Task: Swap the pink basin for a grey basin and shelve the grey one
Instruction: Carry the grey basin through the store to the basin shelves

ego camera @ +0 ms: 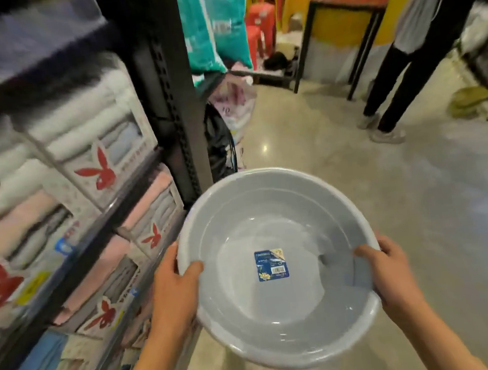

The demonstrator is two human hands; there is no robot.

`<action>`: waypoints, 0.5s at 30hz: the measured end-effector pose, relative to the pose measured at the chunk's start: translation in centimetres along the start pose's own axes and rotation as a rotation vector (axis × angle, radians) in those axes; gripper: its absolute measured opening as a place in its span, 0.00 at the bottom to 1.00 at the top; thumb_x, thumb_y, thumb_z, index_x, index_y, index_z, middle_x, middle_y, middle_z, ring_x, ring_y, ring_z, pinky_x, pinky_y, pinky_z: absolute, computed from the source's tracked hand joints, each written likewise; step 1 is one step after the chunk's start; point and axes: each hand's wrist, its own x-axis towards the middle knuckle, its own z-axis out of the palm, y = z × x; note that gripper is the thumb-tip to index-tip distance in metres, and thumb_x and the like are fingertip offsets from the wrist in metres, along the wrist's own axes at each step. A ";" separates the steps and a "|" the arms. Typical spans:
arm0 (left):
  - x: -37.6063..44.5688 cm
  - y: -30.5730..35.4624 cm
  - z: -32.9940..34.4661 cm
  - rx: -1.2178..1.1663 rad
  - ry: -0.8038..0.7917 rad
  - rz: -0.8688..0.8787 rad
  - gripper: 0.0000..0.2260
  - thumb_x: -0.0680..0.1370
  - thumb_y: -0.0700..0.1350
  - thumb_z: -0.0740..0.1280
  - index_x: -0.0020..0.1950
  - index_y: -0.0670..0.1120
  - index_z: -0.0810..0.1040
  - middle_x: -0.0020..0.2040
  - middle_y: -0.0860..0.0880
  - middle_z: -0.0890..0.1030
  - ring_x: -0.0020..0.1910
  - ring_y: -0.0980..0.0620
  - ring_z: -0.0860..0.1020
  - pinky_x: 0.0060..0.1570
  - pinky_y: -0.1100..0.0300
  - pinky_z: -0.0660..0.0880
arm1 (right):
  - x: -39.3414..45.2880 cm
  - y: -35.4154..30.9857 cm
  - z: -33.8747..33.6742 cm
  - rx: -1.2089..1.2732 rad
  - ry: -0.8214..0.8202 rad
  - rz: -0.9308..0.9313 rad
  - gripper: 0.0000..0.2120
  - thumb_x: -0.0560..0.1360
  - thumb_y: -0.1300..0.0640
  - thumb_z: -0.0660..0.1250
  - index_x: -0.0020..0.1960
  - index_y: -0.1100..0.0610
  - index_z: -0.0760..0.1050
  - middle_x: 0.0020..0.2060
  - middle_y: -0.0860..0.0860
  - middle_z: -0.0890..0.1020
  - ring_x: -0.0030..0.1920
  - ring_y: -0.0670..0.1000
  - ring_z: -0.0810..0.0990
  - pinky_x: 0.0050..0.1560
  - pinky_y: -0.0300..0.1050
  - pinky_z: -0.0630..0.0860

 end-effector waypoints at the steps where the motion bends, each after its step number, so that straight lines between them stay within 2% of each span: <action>1: -0.5 2.5 0.0 -0.028 -0.007 0.016 0.19 0.74 0.36 0.69 0.53 0.61 0.79 0.46 0.57 0.86 0.42 0.53 0.84 0.33 0.61 0.76 | -0.9 -2.3 -1.2 0.020 0.012 -0.028 0.14 0.71 0.66 0.65 0.44 0.49 0.83 0.33 0.46 0.85 0.28 0.45 0.82 0.23 0.38 0.75; 4: -2.4 8.7 -0.1 -0.094 -0.024 0.034 0.18 0.75 0.35 0.69 0.49 0.60 0.80 0.42 0.56 0.86 0.39 0.51 0.84 0.36 0.56 0.78 | -3.6 -8.0 -4.7 0.065 0.043 -0.072 0.12 0.71 0.67 0.65 0.44 0.54 0.83 0.31 0.51 0.84 0.27 0.49 0.81 0.23 0.43 0.77; 6: -4.2 12.4 0.3 -0.178 -0.070 0.025 0.19 0.75 0.35 0.68 0.54 0.60 0.82 0.44 0.58 0.87 0.41 0.49 0.86 0.38 0.51 0.81 | -5.3 -11.0 -6.9 0.117 0.061 -0.084 0.10 0.70 0.67 0.65 0.47 0.58 0.82 0.34 0.57 0.84 0.28 0.54 0.81 0.27 0.47 0.78; 8: -5.8 15.2 1.0 -0.239 -0.085 0.026 0.20 0.74 0.37 0.67 0.59 0.58 0.81 0.47 0.52 0.87 0.40 0.48 0.86 0.33 0.52 0.81 | -6.7 -13.2 -9.1 0.155 0.074 -0.093 0.12 0.70 0.66 0.65 0.51 0.60 0.82 0.38 0.61 0.84 0.33 0.59 0.82 0.30 0.49 0.79; 10: -7.0 17.3 1.8 -0.261 -0.069 0.025 0.17 0.74 0.38 0.69 0.60 0.54 0.81 0.47 0.47 0.87 0.37 0.49 0.86 0.29 0.56 0.79 | -7.8 -14.6 -11.3 0.205 0.079 -0.116 0.13 0.69 0.67 0.65 0.50 0.61 0.82 0.38 0.60 0.84 0.32 0.59 0.83 0.28 0.49 0.79; 13: -8.3 19.6 3.6 -0.237 -0.093 0.054 0.15 0.73 0.40 0.69 0.58 0.53 0.81 0.48 0.47 0.86 0.40 0.48 0.86 0.30 0.56 0.79 | -8.7 -15.7 -14.4 0.246 0.091 -0.139 0.10 0.68 0.66 0.65 0.44 0.58 0.82 0.32 0.56 0.83 0.28 0.55 0.82 0.26 0.46 0.77; 15: -9.0 20.8 5.2 -0.205 -0.114 0.075 0.15 0.73 0.39 0.69 0.56 0.53 0.82 0.48 0.46 0.85 0.39 0.47 0.85 0.31 0.56 0.79 | -9.0 -15.8 -16.6 0.257 0.093 -0.147 0.09 0.68 0.66 0.65 0.43 0.59 0.82 0.34 0.58 0.83 0.31 0.57 0.81 0.29 0.49 0.79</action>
